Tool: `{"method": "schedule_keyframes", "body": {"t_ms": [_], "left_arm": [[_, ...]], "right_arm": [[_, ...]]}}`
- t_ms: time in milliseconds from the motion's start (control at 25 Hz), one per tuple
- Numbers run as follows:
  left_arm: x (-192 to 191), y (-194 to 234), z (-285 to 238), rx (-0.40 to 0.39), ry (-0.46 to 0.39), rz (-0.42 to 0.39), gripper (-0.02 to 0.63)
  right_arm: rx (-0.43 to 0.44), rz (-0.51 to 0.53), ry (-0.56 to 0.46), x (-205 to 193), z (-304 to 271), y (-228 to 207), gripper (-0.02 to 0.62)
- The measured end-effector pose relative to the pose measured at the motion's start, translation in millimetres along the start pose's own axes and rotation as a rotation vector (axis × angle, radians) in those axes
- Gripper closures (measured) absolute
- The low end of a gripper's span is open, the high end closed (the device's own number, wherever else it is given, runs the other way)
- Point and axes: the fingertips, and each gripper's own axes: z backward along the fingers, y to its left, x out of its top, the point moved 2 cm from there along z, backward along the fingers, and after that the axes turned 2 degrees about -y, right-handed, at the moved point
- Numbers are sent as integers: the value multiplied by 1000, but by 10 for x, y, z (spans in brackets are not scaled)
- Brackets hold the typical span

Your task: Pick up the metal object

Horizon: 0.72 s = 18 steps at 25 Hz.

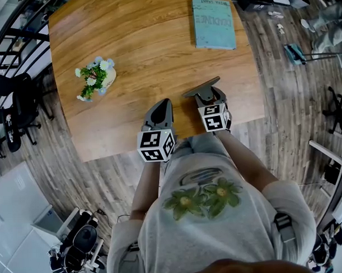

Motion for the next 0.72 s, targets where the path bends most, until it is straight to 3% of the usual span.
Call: {"method": "schedule_keyframes", "body": {"t_ms": [720], "left_arm": [[176, 54, 131, 18, -61, -4, 592]], "right_arm": [[60, 32, -33, 176, 184, -35, 308]]}}
